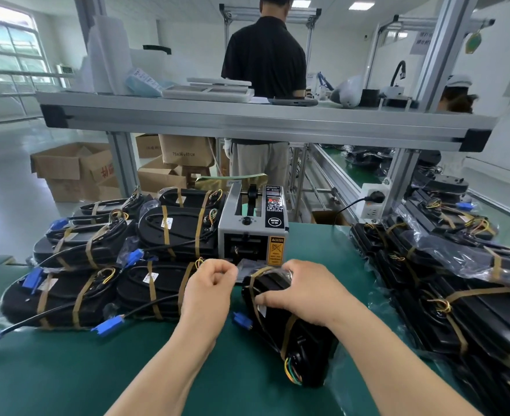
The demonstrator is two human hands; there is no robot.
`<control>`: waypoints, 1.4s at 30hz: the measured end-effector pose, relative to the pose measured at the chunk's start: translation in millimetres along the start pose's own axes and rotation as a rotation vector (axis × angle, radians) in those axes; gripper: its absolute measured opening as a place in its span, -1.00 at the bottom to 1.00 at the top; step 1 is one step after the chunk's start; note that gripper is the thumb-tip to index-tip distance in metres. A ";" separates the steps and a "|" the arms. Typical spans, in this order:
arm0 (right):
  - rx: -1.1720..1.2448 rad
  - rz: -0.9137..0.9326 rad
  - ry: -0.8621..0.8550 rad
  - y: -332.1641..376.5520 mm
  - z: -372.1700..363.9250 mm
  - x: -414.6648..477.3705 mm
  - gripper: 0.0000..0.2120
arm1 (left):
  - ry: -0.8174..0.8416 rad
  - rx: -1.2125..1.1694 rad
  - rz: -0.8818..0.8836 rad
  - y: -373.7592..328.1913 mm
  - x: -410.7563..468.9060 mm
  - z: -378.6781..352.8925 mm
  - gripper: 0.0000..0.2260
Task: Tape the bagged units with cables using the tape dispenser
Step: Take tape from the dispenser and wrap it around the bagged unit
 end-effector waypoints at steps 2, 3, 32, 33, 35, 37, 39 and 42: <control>0.075 0.014 0.045 -4.8 0.0 0.3 -0.57 | -0.071 -0.012 0.007 4.4 -2.3 13.9 -0.91; 0.094 0.029 0.054 -6.3 -0.2 -0.4 -0.63 | -0.081 0.002 0.012 5.9 -3.5 18.6 -0.92; 1.001 0.420 0.222 -52.5 5.2 -45.7 -0.36 | 0.348 0.055 -0.267 -42.0 -10.5 20.4 -0.49; 0.916 0.425 0.183 -47.7 7.2 -50.0 -0.28 | 0.354 0.084 -0.287 -41.9 -12.5 18.7 -0.49; 0.727 0.376 0.031 -38.8 9.1 -54.5 -0.24 | 0.386 0.123 -0.314 -41.8 -17.4 14.9 -0.48; 0.675 0.333 -0.106 -31.7 9.2 -56.3 -0.37 | 0.417 0.124 -0.315 -45.0 -22.4 12.0 -0.49; 0.704 0.317 -0.142 -26.5 9.7 -57.0 -0.49 | 0.413 0.087 -0.318 -52.7 -25.2 11.2 -0.53; 0.756 0.323 -0.103 -24.9 8.4 -55.3 -0.53 | 0.395 0.047 -0.383 -69.7 -24.3 10.2 -0.63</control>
Point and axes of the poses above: each hand's wrist, its own x-axis towards the middle knuckle, its own z-axis out of the back of the hand, y = z × x, the point moved 4 cm from there along x, towards the middle knuckle, and after that the axes turned 5 degrees about -z, right-handed, at the moved point
